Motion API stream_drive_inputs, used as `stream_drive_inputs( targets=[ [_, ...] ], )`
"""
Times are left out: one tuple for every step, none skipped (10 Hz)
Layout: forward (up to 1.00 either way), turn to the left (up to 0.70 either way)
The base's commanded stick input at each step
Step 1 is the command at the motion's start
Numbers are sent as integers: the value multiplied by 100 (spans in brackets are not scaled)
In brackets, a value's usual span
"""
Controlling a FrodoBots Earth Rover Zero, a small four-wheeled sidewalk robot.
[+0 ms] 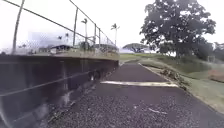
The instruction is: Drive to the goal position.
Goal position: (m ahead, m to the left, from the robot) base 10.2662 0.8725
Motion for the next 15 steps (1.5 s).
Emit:
stream_drive_inputs(
  targets=[
    [70,-33],
    [70,-23],
    [70,-4],
    [70,0],
    [70,0],
    [70,0],
    [70,0],
    [70,0],
    [70,0],
    [70,0],
    [70,0],
    [70,0],
    [70,0],
    [70,-1],
    [70,-7]
  ],
)
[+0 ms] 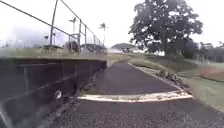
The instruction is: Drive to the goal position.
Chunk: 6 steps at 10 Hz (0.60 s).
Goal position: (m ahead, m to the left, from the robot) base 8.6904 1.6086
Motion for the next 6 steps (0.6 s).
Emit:
stream_drive_inputs(
  targets=[
    [70,-34],
    [70,-35],
    [70,-35],
    [70,-35],
    [70,-35],
    [70,-35]
  ],
)
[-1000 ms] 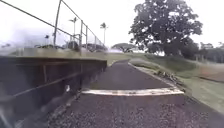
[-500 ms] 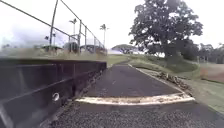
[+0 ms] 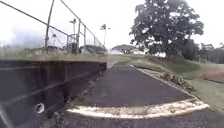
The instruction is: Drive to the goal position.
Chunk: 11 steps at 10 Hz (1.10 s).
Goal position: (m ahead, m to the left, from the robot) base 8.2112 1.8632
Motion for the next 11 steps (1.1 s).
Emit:
stream_drive_inputs(
  targets=[
    [70,-35],
    [70,-20],
    [70,-3],
    [70,0],
    [70,0],
    [70,-5],
    [70,-18],
    [70,-33],
    [70,-10],
    [70,0],
    [70,0]
  ],
)
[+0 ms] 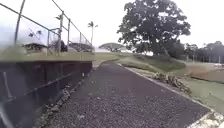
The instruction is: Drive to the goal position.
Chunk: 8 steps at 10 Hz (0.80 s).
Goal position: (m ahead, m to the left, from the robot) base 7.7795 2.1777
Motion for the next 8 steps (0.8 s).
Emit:
stream_drive_inputs(
  targets=[
    [70,0],
    [70,0],
    [70,0],
    [70,0],
    [70,3],
    [70,10],
    [70,21],
    [70,23]
  ],
)
